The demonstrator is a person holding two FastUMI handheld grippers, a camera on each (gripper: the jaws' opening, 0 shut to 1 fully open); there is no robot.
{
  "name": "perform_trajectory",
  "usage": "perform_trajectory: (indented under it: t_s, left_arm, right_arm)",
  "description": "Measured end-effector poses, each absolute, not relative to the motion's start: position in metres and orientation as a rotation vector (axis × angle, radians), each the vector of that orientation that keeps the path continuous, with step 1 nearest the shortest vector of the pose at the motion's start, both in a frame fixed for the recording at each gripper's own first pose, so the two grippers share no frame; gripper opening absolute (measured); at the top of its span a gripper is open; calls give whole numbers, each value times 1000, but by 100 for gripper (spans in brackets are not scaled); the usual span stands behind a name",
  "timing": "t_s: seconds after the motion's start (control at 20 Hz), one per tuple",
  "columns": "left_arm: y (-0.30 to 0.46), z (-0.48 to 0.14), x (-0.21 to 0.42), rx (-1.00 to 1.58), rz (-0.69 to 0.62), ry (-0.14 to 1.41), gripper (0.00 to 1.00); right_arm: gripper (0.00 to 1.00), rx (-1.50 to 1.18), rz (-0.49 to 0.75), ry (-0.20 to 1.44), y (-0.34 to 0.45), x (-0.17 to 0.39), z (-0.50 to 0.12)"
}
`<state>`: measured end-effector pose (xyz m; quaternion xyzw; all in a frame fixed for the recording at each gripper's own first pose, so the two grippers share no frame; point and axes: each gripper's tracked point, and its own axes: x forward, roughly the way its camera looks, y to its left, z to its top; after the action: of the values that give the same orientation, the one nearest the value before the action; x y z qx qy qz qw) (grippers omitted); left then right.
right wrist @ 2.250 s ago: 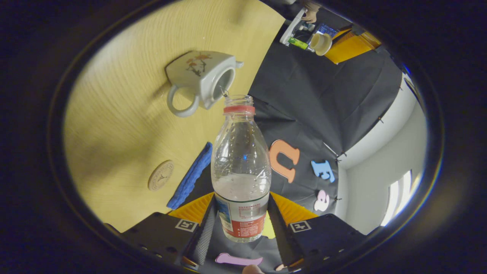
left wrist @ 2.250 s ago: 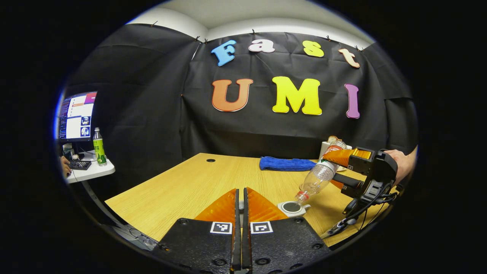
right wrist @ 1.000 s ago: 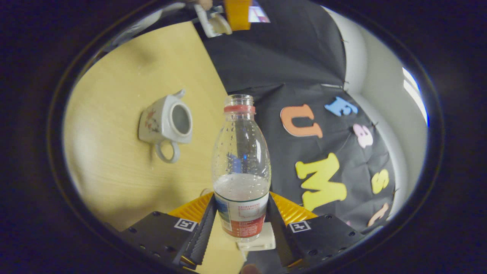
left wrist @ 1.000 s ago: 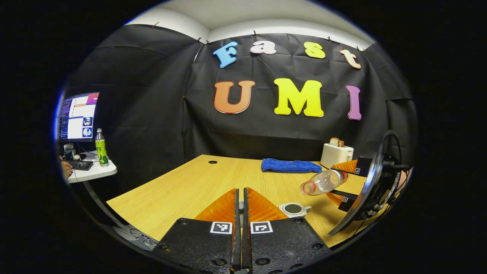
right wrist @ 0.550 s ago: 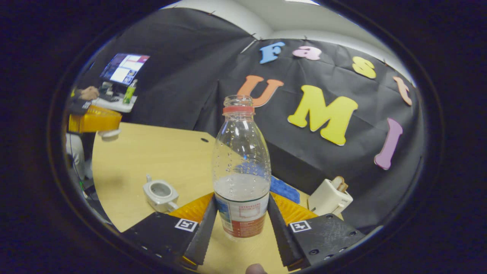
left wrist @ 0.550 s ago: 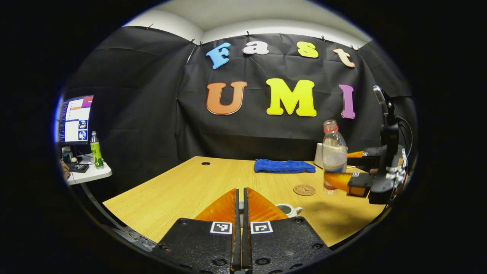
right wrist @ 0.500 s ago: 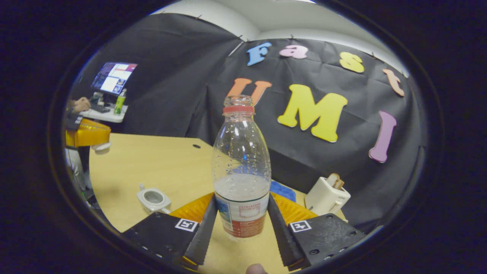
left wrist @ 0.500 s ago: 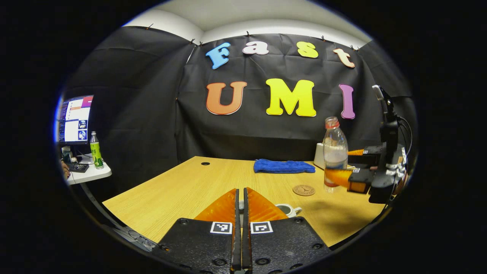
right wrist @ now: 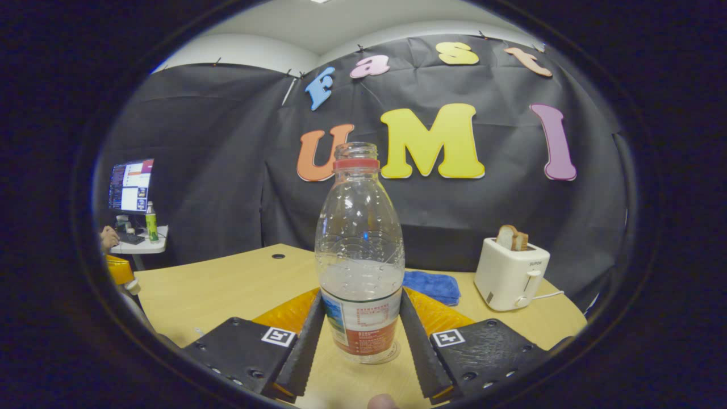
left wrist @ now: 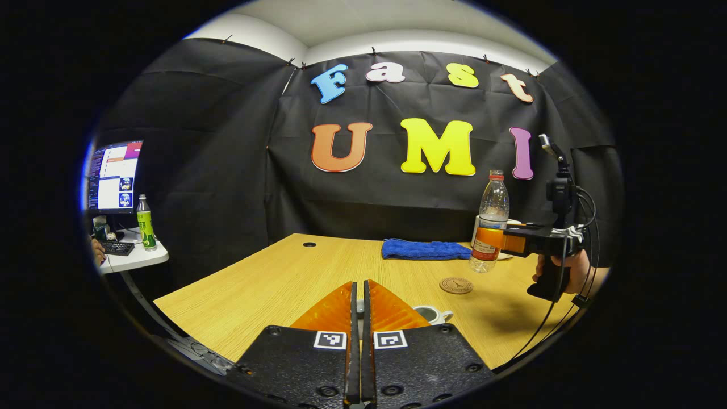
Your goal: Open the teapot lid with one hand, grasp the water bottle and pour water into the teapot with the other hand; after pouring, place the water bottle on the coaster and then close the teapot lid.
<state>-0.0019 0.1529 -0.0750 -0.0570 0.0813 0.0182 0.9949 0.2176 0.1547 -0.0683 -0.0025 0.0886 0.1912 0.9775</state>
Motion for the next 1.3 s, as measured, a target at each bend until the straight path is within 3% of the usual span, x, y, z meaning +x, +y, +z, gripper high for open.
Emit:
perform_trajectory:
  t_s: [0.35, 0.85, 1.05, 1.1, 1.3]
  left_arm:
    - [165, -87, 0, -120, 61, 188, 4]
    - [169, -100, 3, -122, 72, 219, 4]
    - [166, -104, 4, -124, 66, 229, 4]
    - [165, -104, 4, -123, 66, 230, 4]
    - [159, -99, 4, -130, 58, 220, 4]
  right_arm:
    - [73, -14, 351, 250, 160, 263, -125]
    - [74, -15, 329, 261, 165, 279, -146]
    - [79, -8, 328, 280, 166, 276, -149]
    - [86, -11, 325, 279, 165, 275, -149]
    - [95, -15, 299, 306, 157, 260, -146]
